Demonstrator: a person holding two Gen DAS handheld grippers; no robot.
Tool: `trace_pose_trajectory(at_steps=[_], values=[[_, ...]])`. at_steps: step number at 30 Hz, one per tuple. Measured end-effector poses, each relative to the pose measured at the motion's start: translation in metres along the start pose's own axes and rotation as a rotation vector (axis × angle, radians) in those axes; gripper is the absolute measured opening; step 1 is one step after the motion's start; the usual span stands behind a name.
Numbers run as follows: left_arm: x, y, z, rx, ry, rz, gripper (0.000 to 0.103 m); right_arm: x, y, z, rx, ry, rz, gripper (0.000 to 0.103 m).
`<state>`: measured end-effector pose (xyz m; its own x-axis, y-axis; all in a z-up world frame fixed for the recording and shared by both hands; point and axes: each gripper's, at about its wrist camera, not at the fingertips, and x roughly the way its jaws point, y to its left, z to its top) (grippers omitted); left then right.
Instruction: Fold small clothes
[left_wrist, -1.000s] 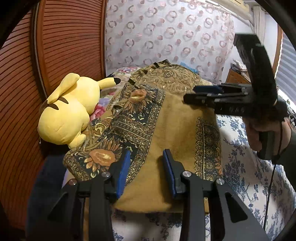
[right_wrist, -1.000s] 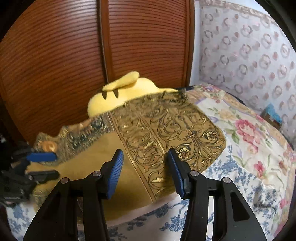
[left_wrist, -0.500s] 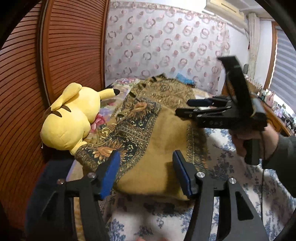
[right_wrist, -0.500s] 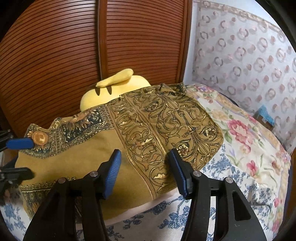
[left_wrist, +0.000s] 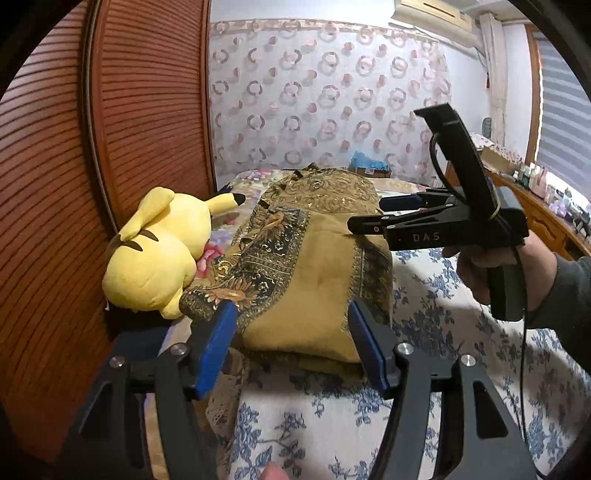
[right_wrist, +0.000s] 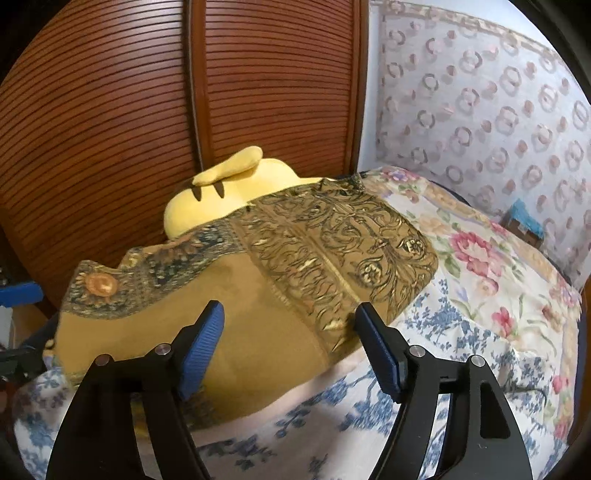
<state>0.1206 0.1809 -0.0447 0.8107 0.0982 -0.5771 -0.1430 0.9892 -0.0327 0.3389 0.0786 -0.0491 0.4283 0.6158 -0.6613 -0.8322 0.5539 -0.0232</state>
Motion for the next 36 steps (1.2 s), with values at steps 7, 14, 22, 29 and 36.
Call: trace_pose_trajectory(at_steps=[7,14,22,29,36], values=[[-0.019,-0.005,-0.007,-0.015,-0.003,-0.008,0.062,-0.031,0.022,-0.01,0.004,-0.031,0.006,0.078],[-0.037,-0.008,-0.012,-0.03,-0.013,-0.035,0.062,-0.064,0.039,-0.029,0.02,-0.053,-0.004,0.081],[-0.054,-0.017,-0.021,-0.011,-0.006,-0.017,0.062,-0.103,0.051,-0.053,0.055,-0.072,-0.035,0.086],[-0.065,-0.031,-0.028,0.008,-0.003,-0.026,0.063,-0.141,0.057,-0.075,0.094,-0.095,-0.054,0.087],[-0.069,-0.059,-0.029,0.03,-0.007,-0.067,0.063,-0.188,0.053,-0.108,0.184,-0.111,-0.128,0.089]])
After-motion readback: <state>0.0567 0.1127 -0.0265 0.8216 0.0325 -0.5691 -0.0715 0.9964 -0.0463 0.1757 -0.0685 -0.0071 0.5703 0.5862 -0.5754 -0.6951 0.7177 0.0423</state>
